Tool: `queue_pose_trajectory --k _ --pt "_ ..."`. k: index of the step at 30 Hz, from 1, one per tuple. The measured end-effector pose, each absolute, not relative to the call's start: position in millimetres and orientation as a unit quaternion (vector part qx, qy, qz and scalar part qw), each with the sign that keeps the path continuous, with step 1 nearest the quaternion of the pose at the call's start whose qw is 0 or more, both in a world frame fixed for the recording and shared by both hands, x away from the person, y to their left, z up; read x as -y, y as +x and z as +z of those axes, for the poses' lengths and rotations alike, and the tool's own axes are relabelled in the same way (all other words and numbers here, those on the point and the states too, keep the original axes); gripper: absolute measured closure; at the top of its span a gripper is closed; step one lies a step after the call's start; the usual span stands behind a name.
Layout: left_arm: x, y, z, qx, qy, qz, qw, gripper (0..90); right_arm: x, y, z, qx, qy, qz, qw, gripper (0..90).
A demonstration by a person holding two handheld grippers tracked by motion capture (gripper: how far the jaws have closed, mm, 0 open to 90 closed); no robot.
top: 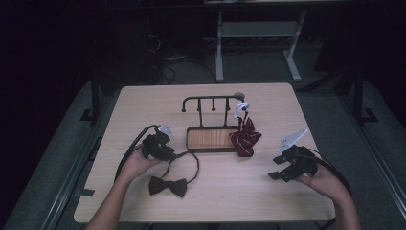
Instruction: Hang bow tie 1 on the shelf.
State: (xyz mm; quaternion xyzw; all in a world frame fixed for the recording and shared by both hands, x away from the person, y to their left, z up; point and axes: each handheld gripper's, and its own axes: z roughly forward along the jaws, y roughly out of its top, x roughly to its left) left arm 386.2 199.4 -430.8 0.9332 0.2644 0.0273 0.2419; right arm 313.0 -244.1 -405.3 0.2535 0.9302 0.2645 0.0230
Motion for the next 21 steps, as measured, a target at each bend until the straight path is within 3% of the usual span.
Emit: queue_pose_trajectory --k 11,18,21 --pt "-194.7 389.8 -440.6 -0.26 0.939 0.015 0.223 74.6 244.1 311.9 -404.0 -0.929 0.254 0.267 0.023 36.0" --pt "-192.8 389.6 -443.1 -0.253 0.943 0.008 0.217 87.8 245.4 312.4 -403.7 -0.93 0.249 0.27 0.029 36.0" --pt "-192.9 388.7 -443.0 -0.253 0.943 0.009 0.216 89.1 245.8 312.5 -403.7 -0.929 0.247 0.273 0.029 36.0"
